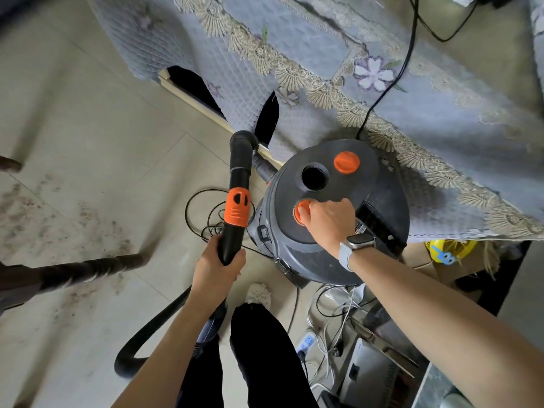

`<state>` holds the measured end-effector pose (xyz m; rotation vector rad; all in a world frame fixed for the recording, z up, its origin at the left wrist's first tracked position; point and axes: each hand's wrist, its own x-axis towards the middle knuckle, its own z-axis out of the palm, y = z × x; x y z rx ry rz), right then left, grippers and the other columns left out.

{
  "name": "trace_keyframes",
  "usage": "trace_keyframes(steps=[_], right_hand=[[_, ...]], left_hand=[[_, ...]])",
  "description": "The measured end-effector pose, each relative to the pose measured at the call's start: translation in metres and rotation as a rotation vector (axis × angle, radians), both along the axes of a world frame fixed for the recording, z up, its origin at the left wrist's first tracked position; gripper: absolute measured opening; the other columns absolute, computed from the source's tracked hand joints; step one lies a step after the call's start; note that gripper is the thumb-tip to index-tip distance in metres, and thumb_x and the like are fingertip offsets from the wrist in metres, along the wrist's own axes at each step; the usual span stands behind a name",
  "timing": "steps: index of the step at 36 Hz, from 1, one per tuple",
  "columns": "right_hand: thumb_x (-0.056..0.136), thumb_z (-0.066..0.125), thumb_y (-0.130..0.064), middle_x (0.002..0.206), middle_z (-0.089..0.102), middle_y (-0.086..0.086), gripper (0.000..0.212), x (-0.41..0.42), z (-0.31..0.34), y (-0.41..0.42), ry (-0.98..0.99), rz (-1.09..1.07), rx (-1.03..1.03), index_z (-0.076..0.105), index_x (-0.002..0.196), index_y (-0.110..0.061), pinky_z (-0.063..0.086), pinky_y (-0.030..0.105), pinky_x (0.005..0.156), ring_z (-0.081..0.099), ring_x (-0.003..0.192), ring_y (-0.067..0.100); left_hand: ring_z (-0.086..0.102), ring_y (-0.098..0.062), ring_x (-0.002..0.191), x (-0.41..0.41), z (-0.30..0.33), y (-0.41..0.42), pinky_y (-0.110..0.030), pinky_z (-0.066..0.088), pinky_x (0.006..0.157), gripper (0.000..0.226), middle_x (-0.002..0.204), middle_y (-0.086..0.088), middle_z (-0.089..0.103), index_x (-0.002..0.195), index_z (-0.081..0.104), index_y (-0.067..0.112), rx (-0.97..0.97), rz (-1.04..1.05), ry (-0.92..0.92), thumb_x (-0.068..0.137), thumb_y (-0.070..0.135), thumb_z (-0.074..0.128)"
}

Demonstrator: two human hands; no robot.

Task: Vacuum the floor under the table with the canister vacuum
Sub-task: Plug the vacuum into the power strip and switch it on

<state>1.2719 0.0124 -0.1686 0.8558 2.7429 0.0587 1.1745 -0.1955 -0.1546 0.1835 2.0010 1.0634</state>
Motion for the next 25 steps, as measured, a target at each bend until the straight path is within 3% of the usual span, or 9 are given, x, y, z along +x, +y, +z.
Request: trace_keyframes(steps=[9,12,16,19,21,25], right_hand=[[0.101,0.029,-0.044,0.088,0.071,0.013,0.049,0.001,0.006,-0.002,-0.038,-0.113,-0.132,0.062,0.095,-0.008,0.032,0.031,0.064,0.066,0.083,0.032],[0.100,0.034,-0.043,0.085,0.069,0.013,0.046,0.009,0.010,0.007,0.049,-0.157,-0.283,0.059,0.083,-0.009,0.035,0.032,0.060,0.064,0.081,0.035],[0.099,0.043,-0.029,0.065,0.055,0.012,0.038,0.021,0.016,0.028,0.264,-0.307,-0.448,0.041,0.066,-0.011,0.030,0.033,0.056,0.054,0.066,0.036],[0.098,0.048,-0.022,0.081,0.065,0.020,0.024,0.024,0.021,0.052,0.394,-0.395,-0.341,0.057,0.088,-0.001,0.039,0.039,0.062,0.061,0.081,0.041],[0.097,0.048,-0.022,0.095,0.066,0.020,0.024,0.022,0.022,0.069,0.389,-0.429,-0.282,0.057,0.104,-0.001,0.043,0.040,0.066,0.061,0.090,0.039],[0.094,0.054,-0.028,0.105,0.062,0.017,0.028,0.014,0.021,0.099,0.308,-0.445,-0.302,0.053,0.107,-0.004,0.047,0.043,0.073,0.058,0.099,0.037]], left_hand=[[0.056,-0.016,0.052,-0.001,-0.001,-0.001,-0.029,0.047,0.053,0.021,0.070,-0.007,0.059,0.101,0.049,0.024,-0.005,0.016,0.012,0.087,0.016,0.063],[0.056,-0.015,0.052,-0.001,-0.002,-0.001,-0.030,0.048,0.054,0.021,0.070,-0.007,0.059,0.098,0.049,0.026,0.004,0.013,0.005,0.087,0.016,0.063],[0.056,-0.015,0.052,-0.001,-0.002,0.000,-0.032,0.049,0.054,0.021,0.071,-0.006,0.059,0.100,0.049,0.025,0.003,0.011,0.006,0.087,0.016,0.063],[0.055,-0.013,0.050,-0.001,-0.002,0.002,-0.028,0.047,0.052,0.022,0.071,-0.007,0.059,0.102,0.050,0.024,0.004,0.010,0.012,0.087,0.015,0.063],[0.054,-0.011,0.049,0.000,-0.002,0.003,-0.025,0.044,0.051,0.022,0.070,-0.006,0.059,0.104,0.050,0.022,-0.002,0.004,0.015,0.087,0.016,0.063],[0.055,-0.013,0.050,0.003,-0.004,0.008,-0.028,0.045,0.054,0.024,0.071,-0.006,0.060,0.107,0.052,0.020,0.005,0.005,0.008,0.086,0.016,0.062]])
